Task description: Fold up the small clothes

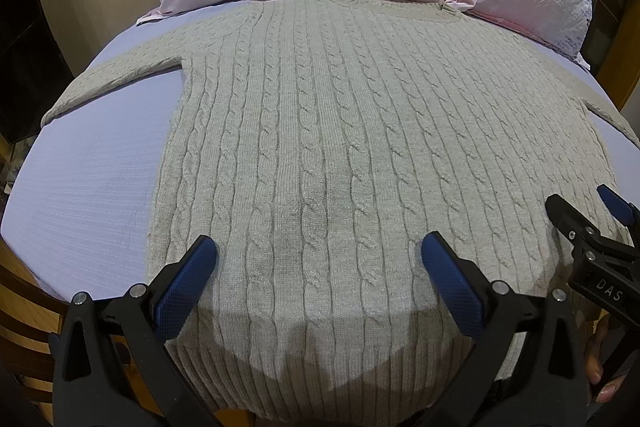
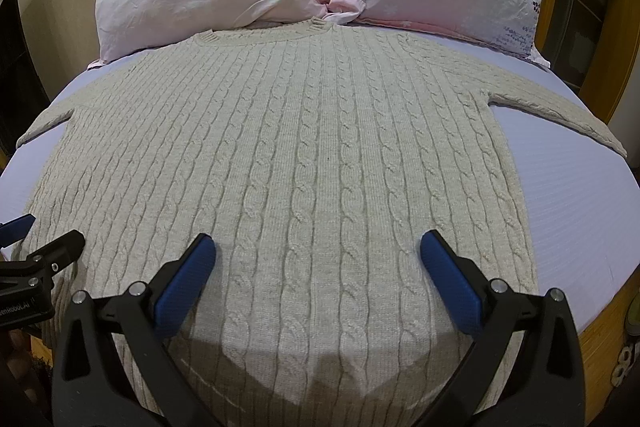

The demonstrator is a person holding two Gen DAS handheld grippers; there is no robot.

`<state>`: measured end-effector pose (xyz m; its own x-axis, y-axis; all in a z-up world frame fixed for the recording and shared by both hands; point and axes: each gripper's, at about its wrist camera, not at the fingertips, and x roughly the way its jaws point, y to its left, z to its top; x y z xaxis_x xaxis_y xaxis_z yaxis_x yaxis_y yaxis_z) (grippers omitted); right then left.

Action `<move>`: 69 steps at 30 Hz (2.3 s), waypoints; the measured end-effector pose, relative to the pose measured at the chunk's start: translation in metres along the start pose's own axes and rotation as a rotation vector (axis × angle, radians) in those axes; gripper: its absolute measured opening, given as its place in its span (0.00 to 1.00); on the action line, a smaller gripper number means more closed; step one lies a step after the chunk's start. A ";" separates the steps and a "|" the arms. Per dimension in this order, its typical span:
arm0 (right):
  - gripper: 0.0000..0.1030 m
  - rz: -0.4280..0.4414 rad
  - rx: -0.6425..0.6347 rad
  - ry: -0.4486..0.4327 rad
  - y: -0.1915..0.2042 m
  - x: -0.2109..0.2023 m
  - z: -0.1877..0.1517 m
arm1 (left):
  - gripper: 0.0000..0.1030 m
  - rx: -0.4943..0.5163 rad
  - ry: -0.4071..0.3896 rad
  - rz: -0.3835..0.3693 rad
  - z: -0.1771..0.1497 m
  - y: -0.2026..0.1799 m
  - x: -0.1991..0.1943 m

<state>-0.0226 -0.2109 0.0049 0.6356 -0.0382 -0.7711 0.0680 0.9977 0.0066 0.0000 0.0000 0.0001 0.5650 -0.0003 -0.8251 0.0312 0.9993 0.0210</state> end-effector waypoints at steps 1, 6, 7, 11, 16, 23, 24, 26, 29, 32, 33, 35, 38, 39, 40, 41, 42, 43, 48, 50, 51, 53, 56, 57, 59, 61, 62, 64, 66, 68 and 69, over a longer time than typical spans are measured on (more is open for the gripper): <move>0.98 0.000 0.000 0.000 0.000 0.000 0.000 | 0.99 0.000 0.000 0.000 0.000 0.000 0.000; 0.98 0.000 0.000 -0.001 0.000 0.000 0.000 | 0.99 0.000 -0.001 0.000 0.000 0.000 0.000; 0.98 0.000 0.000 -0.001 0.000 0.000 0.000 | 0.99 0.000 -0.002 0.000 0.000 0.000 0.000; 0.98 0.000 0.000 -0.001 0.000 0.000 0.000 | 0.99 0.000 -0.004 0.000 0.001 0.000 0.000; 0.98 0.000 0.000 -0.002 0.000 0.000 0.000 | 0.99 0.000 -0.006 0.000 0.001 0.000 0.000; 0.98 0.000 0.000 -0.003 0.000 -0.001 0.000 | 0.99 0.000 -0.008 0.001 0.002 0.000 -0.002; 0.98 0.000 0.000 -0.003 0.000 -0.001 0.000 | 0.99 0.000 -0.008 0.001 0.002 0.000 -0.002; 0.98 0.000 0.000 -0.003 0.000 -0.001 0.000 | 0.99 0.001 -0.009 0.000 0.002 0.001 -0.003; 0.98 -0.001 0.000 -0.003 0.000 -0.001 0.000 | 0.99 0.001 -0.011 0.001 0.003 0.000 -0.003; 0.98 -0.001 0.000 -0.003 0.000 -0.002 0.000 | 0.99 0.001 -0.013 0.001 0.005 0.000 -0.003; 0.98 -0.001 0.000 -0.003 0.000 -0.002 0.000 | 0.99 0.000 -0.013 0.001 0.004 0.000 -0.003; 0.98 -0.001 0.000 -0.003 0.000 -0.002 0.000 | 0.99 0.001 -0.014 0.001 0.005 0.000 -0.002; 0.98 -0.001 0.000 -0.004 0.000 -0.002 0.000 | 0.99 0.000 -0.015 0.001 0.005 0.000 -0.002; 0.98 -0.001 0.000 -0.004 0.000 -0.002 0.000 | 0.99 0.000 -0.016 0.001 0.004 0.000 -0.003; 0.98 -0.001 0.000 -0.004 0.000 -0.002 0.000 | 0.99 0.000 -0.016 0.001 0.004 0.000 -0.003; 0.98 -0.001 0.000 -0.004 0.000 -0.002 0.000 | 0.99 0.000 -0.016 0.001 0.004 0.000 -0.003; 0.98 -0.001 0.000 -0.004 0.000 -0.002 0.000 | 0.99 0.000 -0.017 0.001 0.004 0.000 -0.003; 0.98 -0.001 0.000 -0.004 0.000 -0.002 0.000 | 0.99 0.001 -0.017 0.001 0.004 0.000 -0.002; 0.98 -0.001 0.000 -0.004 -0.001 -0.002 0.001 | 0.99 0.000 -0.019 0.002 0.004 0.000 -0.003; 0.98 -0.001 -0.001 -0.005 -0.001 -0.002 0.001 | 0.99 0.001 -0.020 0.001 0.004 0.000 -0.003; 0.98 -0.001 -0.001 -0.005 -0.001 -0.002 0.001 | 0.99 0.000 -0.020 0.002 0.004 0.000 -0.003; 0.98 -0.001 0.000 -0.005 -0.001 -0.002 0.001 | 0.99 0.000 -0.021 0.001 0.003 0.000 -0.003; 0.98 -0.001 0.000 -0.005 -0.001 -0.003 0.001 | 0.99 0.000 -0.021 0.001 0.003 0.000 -0.003; 0.98 -0.001 0.000 -0.005 -0.001 -0.003 0.001 | 0.99 0.001 -0.021 0.002 0.003 0.000 -0.003; 0.98 -0.001 0.000 -0.005 -0.001 -0.003 0.001 | 0.99 0.001 -0.022 0.001 0.003 0.000 -0.003; 0.98 -0.001 0.000 -0.006 -0.001 -0.003 0.001 | 0.99 0.001 -0.022 0.001 0.002 0.000 -0.003; 0.98 -0.001 -0.001 -0.006 -0.001 -0.004 0.001 | 0.99 0.001 -0.022 0.001 0.002 0.000 -0.003; 0.98 -0.001 -0.001 -0.008 -0.001 -0.005 0.002 | 0.99 0.001 -0.023 0.002 0.002 0.000 -0.003; 0.98 -0.001 -0.001 -0.013 -0.001 -0.005 0.003 | 0.99 0.000 -0.024 0.002 0.002 -0.001 -0.004; 0.98 0.000 -0.002 -0.017 -0.004 -0.005 0.003 | 0.99 0.000 -0.028 0.001 0.003 -0.001 -0.004; 0.98 0.000 -0.004 -0.020 -0.004 -0.005 0.003 | 0.99 0.001 -0.029 0.002 0.003 -0.001 -0.005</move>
<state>-0.0239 -0.2152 0.0108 0.6511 -0.0391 -0.7580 0.0652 0.9979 0.0045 -0.0003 -0.0008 0.0054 0.5886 0.0006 -0.8084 0.0311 0.9992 0.0234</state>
